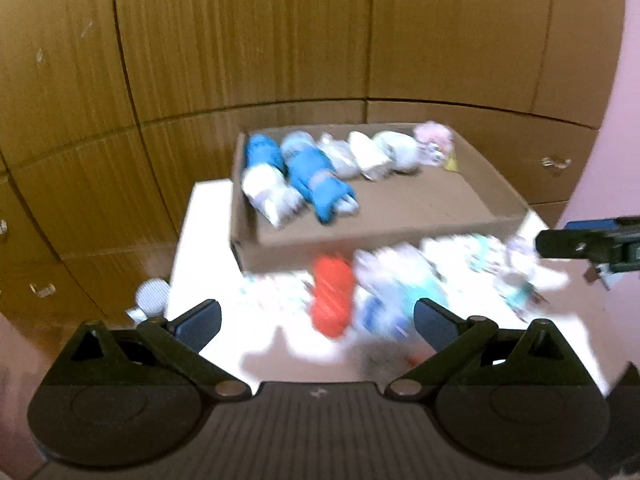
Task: Organize objects
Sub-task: 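Withdraw both tools from the tray back over the pile, then grasp the red-bagged roll with left tool while right tool grasps teal-banded roll, then place both rolls in the tray beside the blue socks and open both tools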
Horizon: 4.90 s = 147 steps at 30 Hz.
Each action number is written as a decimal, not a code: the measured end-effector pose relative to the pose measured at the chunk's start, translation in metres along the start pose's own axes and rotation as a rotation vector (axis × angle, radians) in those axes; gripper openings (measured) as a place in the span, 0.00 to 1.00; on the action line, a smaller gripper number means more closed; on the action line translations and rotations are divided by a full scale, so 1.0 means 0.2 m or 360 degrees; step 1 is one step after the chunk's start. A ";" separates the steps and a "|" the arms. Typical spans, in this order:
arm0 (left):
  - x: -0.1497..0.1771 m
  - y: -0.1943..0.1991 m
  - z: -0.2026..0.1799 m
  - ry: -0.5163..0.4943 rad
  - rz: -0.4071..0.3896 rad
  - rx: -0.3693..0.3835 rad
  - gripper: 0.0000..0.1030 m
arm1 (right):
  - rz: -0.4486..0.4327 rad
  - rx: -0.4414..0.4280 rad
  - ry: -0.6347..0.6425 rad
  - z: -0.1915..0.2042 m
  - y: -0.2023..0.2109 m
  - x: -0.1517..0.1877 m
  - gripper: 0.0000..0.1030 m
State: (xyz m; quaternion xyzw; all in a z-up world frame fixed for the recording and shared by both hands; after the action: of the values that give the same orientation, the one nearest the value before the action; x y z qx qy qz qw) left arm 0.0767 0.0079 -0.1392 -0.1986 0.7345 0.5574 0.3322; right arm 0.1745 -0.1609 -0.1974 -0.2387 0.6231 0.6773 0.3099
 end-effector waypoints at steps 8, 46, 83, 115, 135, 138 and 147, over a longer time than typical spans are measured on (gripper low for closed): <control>0.28 -0.08 -0.20 0.0051 0.0006 0.0018 0.91 | -0.0119 0.0087 0.0146 -0.07 -0.03 0.27 0.85; 0.35 -0.16 -0.24 0.0048 -0.0003 0.0108 0.47 | -0.0194 0.0093 0.0252 -0.02 -0.14 0.35 0.31; -0.58 -0.52 -0.09 -0.0341 -0.0036 0.0187 0.46 | -0.0376 -0.0117 0.0325 0.09 -0.15 -0.48 0.30; -0.45 -1.02 0.06 -0.0399 0.0203 0.0307 0.47 | 0.0152 -0.0261 0.0376 0.17 -0.86 -0.42 0.30; -0.44 -0.97 0.03 -0.0360 0.0244 0.0306 0.72 | 0.0169 -0.0190 0.0442 0.20 -0.83 -0.41 0.44; -0.45 -0.91 0.02 -0.0344 0.0224 0.0293 0.79 | 0.0154 -0.0164 0.0426 0.20 -0.80 -0.41 0.49; -0.47 -0.78 0.03 -0.0243 0.0206 0.0165 0.90 | 0.0099 -0.0032 0.0364 0.15 -0.65 -0.46 0.70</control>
State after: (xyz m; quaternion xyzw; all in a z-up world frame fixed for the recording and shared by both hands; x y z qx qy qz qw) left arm 0.2471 -0.0396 -0.1806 -0.0902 0.7463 0.5524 0.3602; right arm 0.3329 -0.1374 -0.2191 -0.2982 0.6545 0.6612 0.2132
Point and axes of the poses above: each gripper's, at about its wrist camera, not at the fingertips, and y roughly against the way its jaws point, z to its left, x to its underside, the point moved 9 cm from there along -y, roughly the way its jaws point, and after that the axes turned 13 degrees about x, right-handed, at the moved point
